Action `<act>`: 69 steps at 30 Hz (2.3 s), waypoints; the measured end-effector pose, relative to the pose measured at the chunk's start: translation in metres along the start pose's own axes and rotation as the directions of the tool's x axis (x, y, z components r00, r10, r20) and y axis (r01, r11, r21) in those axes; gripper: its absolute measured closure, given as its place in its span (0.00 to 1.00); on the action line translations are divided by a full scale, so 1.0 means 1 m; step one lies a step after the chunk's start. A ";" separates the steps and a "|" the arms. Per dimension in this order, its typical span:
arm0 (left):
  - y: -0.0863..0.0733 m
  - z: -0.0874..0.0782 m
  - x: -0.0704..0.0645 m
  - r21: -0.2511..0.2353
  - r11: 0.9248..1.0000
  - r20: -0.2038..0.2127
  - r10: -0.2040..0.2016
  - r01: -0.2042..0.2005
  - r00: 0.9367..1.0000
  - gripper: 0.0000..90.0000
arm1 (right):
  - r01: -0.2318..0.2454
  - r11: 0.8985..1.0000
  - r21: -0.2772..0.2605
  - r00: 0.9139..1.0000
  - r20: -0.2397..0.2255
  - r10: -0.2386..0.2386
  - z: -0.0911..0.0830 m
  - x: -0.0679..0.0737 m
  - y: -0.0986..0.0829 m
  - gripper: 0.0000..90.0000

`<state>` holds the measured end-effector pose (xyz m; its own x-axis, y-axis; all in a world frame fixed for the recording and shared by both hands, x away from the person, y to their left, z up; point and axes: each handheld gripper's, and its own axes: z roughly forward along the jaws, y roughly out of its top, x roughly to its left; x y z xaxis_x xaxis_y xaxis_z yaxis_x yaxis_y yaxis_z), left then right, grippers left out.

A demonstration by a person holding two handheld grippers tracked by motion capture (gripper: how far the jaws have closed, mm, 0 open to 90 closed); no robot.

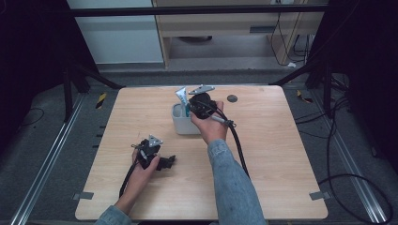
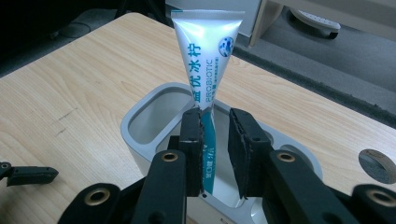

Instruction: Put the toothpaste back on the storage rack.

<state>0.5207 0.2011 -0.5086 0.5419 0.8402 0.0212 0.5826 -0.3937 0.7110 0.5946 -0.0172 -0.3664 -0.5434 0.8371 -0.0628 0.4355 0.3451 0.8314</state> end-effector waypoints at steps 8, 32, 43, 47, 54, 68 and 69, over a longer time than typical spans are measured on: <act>0.000 0.000 0.000 -0.001 1.000 0.000 -0.001 0.001 1.000 0.00 | 0.004 1.000 0.002 1.000 0.003 -0.004 -0.013 -0.002 -0.003 0.80; 0.003 0.003 0.000 -0.004 1.000 -0.004 -0.008 0.008 1.000 0.00 | -0.056 0.997 0.045 0.998 0.014 0.056 -0.055 -0.032 -0.040 0.35; 0.003 0.003 0.000 -0.002 1.000 -0.005 -0.008 0.008 1.000 0.00 | -0.046 0.999 0.014 0.998 0.043 0.045 -0.062 -0.044 -0.050 0.11; 0.003 0.004 -0.001 -0.004 1.000 -0.005 -0.013 0.013 1.000 0.00 | -0.037 0.999 0.007 0.998 0.052 0.037 -0.069 -0.049 -0.056 0.09; 0.002 0.003 0.000 -0.002 1.000 -0.003 -0.007 0.007 1.000 0.00 | -0.048 0.999 0.015 0.994 0.101 0.046 -0.081 -0.061 -0.072 0.09; 0.003 0.003 0.000 0.000 1.000 -0.003 -0.005 0.005 1.000 0.00 | -0.071 0.996 0.044 0.986 0.153 0.064 -0.094 -0.087 -0.098 0.12; 0.003 0.003 0.000 0.000 1.000 -0.002 -0.006 0.006 1.000 0.00 | -0.068 0.997 0.047 0.986 0.157 0.060 -0.095 -0.088 -0.099 0.12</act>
<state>0.5238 0.1988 -0.5086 0.5372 0.8432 0.0189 0.5856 -0.3890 0.7111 0.5312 -0.1654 -0.3913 -0.3974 0.9123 -0.0988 0.5044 0.3071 0.8070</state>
